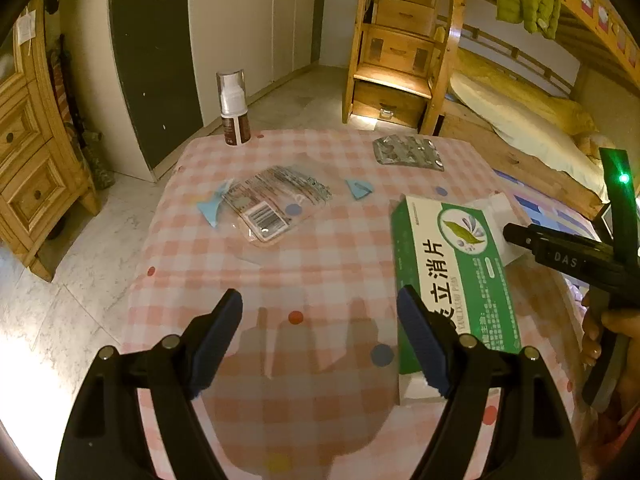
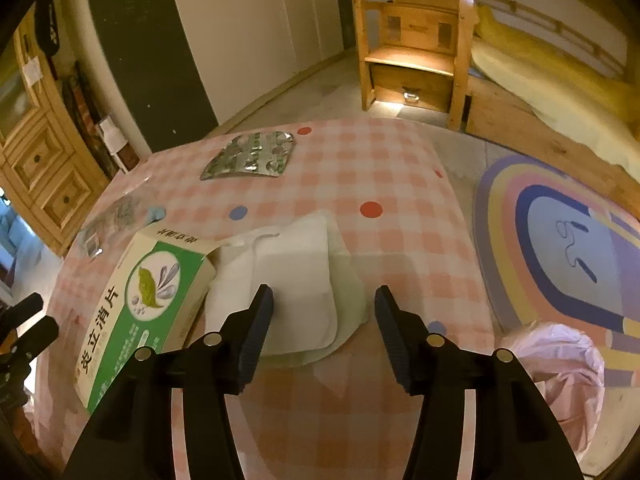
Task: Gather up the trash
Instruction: 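Move both tools back to the table toward the green medicine box and tissue, then grasp the white tissue with the right tool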
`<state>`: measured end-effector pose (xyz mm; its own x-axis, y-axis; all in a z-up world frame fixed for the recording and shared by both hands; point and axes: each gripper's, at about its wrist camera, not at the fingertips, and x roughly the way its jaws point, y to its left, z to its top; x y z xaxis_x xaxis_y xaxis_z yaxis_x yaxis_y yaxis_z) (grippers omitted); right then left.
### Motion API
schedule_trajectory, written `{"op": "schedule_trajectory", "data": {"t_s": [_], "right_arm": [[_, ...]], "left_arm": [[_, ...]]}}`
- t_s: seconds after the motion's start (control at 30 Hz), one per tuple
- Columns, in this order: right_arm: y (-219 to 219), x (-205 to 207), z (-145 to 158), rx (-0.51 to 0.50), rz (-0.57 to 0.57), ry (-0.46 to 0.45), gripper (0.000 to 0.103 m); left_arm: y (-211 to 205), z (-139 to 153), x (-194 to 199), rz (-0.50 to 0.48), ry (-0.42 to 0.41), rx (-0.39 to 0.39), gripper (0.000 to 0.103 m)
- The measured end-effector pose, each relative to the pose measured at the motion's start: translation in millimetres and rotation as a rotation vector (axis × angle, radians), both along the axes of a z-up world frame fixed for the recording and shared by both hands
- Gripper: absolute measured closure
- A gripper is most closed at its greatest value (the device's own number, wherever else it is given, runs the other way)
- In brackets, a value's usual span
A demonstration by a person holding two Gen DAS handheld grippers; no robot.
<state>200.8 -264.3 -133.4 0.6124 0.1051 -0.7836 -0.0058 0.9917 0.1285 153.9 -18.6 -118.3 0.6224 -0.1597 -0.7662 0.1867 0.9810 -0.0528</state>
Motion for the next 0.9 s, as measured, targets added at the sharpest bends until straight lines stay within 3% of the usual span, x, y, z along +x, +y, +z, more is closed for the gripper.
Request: {"op": "schedule_trajectory", "data": {"t_s": [0.13, 0.2, 0.37, 0.53, 0.9], "right_arm": [[6.4, -10.7, 0.0, 0.016, 0.025, -0.011, 0.077], [6.9, -14.8, 1.7, 0.057, 0.035, -0.008, 0.101], [5.8, -44.6, 35.5, 0.119, 0.045, -0.093, 0.103], [-1.1, -85.2, 75.2, 0.071, -0.008, -0.184, 0.103], [-23.1, -128.0, 83.5, 0.063, -0.062, -0.195, 0.103]], "left_arm": [[1.1, 1.5, -4.9, 0.007, 0.007, -0.01, 0.026], [1.0, 3.8, -7.9, 0.009, 0.008, -0.009, 0.026], [-2.5, 12.9, -21.5, -0.005, -0.008, -0.002, 0.021], [-14.6, 19.7, -35.6, -0.028, -0.018, -0.029, 0.009], [-73.7, 8.8, -31.8, -0.094, 0.019, -0.015, 0.007]]}}
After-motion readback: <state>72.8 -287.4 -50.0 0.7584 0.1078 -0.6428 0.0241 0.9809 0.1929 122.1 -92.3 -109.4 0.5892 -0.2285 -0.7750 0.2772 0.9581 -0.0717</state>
